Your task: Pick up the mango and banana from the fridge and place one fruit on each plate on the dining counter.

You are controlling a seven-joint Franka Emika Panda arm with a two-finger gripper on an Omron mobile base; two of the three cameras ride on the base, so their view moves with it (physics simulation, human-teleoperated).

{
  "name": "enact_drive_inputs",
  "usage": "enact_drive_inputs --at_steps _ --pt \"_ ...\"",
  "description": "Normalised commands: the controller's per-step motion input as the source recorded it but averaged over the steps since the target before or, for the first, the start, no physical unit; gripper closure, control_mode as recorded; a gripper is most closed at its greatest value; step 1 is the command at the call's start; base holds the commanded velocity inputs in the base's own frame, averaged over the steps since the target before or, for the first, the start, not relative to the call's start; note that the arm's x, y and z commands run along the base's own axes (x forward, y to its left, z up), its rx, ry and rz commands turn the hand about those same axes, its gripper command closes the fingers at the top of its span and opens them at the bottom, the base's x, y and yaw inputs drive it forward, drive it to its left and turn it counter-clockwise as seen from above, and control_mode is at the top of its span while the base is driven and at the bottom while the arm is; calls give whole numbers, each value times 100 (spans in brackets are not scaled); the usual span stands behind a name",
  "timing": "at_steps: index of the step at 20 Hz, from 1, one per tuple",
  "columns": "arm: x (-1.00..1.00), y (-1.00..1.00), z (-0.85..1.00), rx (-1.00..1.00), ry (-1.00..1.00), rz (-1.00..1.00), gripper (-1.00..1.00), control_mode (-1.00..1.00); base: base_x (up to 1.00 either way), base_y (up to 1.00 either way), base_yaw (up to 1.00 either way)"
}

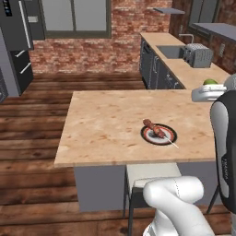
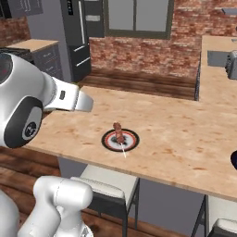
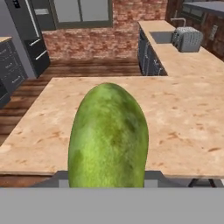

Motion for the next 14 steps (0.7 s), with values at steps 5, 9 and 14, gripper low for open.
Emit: enact_drive_inputs --at_steps 5,9,14 --pt "24 -5 -13 1 1 1 100 -100 31 -6 3" --pt "49 1 -74 -1 12 3 100 -100 0 0 0" --pt "63 -3 -99 -1 23 14 100 -100 0 0 0"
